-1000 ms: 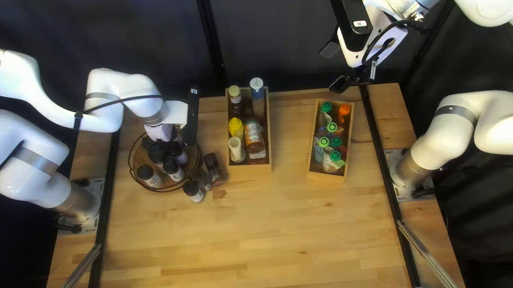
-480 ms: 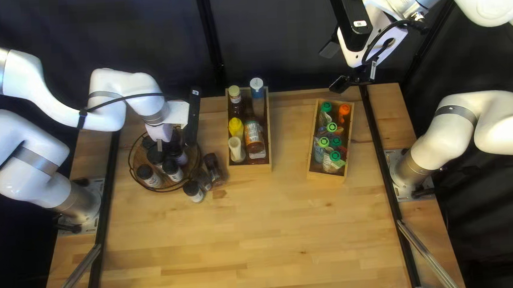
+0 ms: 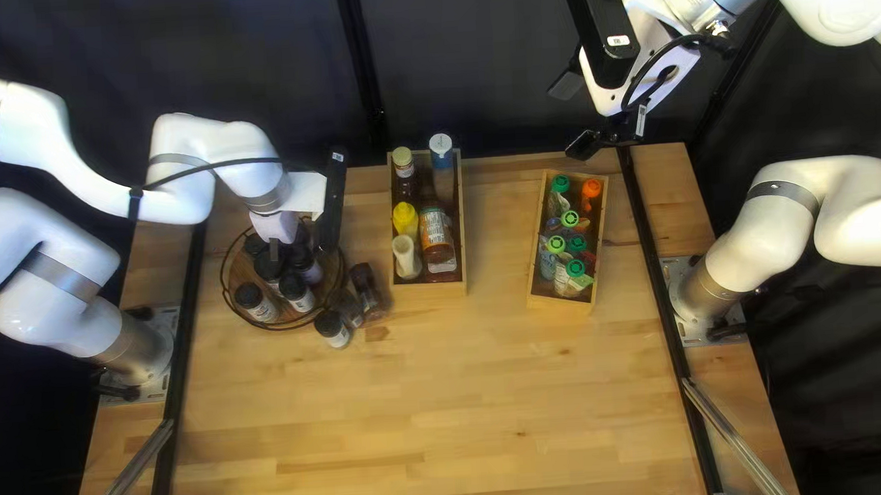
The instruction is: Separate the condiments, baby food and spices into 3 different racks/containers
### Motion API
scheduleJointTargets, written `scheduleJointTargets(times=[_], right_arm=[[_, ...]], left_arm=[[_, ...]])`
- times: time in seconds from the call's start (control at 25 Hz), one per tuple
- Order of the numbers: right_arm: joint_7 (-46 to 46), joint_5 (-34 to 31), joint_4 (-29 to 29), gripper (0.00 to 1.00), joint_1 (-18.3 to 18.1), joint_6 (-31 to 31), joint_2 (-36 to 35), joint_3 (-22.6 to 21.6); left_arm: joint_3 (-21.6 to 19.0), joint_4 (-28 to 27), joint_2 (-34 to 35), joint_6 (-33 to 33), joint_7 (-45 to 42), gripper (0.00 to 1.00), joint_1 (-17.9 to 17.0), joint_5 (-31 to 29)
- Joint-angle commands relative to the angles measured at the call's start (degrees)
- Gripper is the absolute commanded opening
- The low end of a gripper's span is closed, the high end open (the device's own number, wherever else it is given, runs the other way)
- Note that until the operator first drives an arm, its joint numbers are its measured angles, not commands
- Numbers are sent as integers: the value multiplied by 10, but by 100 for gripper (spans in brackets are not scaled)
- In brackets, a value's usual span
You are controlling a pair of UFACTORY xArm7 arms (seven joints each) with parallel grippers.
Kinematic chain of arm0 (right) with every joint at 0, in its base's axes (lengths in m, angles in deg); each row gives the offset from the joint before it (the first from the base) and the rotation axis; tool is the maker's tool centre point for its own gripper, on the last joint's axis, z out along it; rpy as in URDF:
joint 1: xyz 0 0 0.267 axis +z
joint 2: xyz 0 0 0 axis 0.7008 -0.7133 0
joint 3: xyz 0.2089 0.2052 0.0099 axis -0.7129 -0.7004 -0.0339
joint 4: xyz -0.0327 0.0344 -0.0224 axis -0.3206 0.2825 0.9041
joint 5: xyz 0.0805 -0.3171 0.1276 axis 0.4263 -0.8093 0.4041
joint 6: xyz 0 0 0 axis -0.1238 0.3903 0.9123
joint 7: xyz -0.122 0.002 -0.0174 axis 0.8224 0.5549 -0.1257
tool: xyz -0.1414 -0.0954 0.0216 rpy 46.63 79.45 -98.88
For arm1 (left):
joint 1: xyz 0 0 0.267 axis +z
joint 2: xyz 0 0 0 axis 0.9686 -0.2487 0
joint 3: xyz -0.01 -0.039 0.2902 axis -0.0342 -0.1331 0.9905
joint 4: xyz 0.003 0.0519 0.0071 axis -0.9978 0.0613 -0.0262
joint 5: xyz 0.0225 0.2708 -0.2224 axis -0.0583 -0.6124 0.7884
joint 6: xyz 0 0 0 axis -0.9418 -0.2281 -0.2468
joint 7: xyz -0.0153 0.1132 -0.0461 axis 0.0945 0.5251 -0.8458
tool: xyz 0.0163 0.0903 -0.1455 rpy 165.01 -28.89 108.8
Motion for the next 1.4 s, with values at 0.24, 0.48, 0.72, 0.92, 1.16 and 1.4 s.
scheduleJointTargets(times=[0.24, 0.48, 0.72, 0.92, 1.16, 1.4], right_arm=[[0, 0, 0, 100, 0, 0, 0, 0], [0, 0, 0, 100, 0, 0, 0, 0], [0, 0, 0, 100, 0, 0, 0, 0], [0, 0, 0, 100, 0, 0, 0, 0], [0, 0, 0, 100, 0, 0, 0, 0], [0, 0, 0, 100, 0, 0, 0, 0]], left_arm=[[-4, -57, -37, -19, 49, 100, -100, 108], [-19, -97, -115, -52, 10, 100, -157, 182], [-44, -102, -160, -75, -168, 100, -155, 170], [-44, -96, -191, -84, -323, 100, -141, 135], [-31, -75, -206, -100, -407, 100, -123, 120], [-21, -56, -224, -117, -453, 100, -110, 110]])
